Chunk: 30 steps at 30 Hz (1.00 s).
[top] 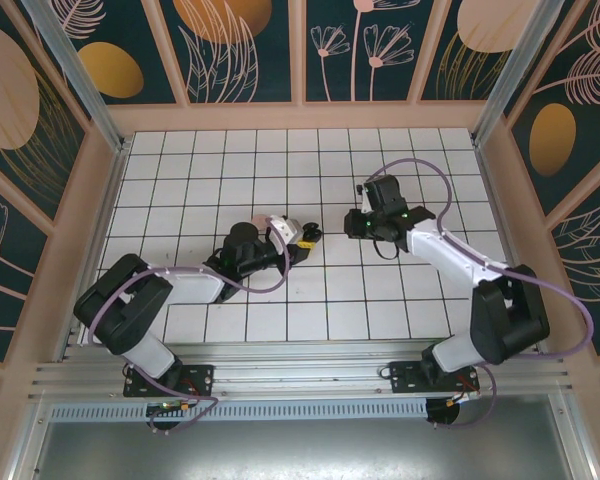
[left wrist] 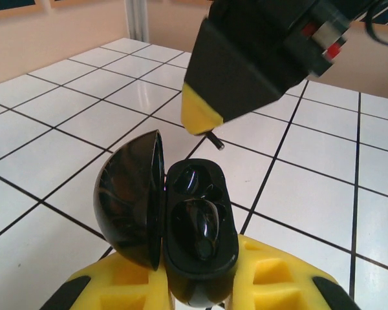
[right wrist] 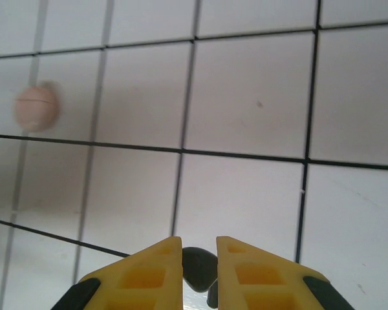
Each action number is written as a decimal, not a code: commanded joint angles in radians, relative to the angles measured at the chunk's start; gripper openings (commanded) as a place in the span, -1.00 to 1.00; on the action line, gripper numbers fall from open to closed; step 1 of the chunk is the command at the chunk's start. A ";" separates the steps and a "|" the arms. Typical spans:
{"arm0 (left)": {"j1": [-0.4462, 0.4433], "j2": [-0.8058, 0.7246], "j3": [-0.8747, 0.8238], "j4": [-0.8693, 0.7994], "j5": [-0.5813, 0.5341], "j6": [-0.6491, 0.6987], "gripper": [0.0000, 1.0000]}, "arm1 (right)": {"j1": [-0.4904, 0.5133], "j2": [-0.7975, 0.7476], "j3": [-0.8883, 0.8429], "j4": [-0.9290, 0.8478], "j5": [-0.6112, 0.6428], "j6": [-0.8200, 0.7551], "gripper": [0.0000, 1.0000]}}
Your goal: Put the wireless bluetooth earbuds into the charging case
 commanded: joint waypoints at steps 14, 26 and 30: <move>-0.014 0.071 0.079 0.118 0.041 -0.074 -0.84 | 0.072 -0.251 -0.183 0.426 -0.153 0.034 -0.68; -0.015 0.067 0.090 0.116 0.045 -0.082 -0.84 | 0.112 -0.234 -0.215 0.505 -0.182 0.036 -0.68; -0.015 0.061 0.093 0.113 0.042 -0.084 -0.84 | 0.115 -0.228 -0.222 0.504 -0.181 0.031 -0.68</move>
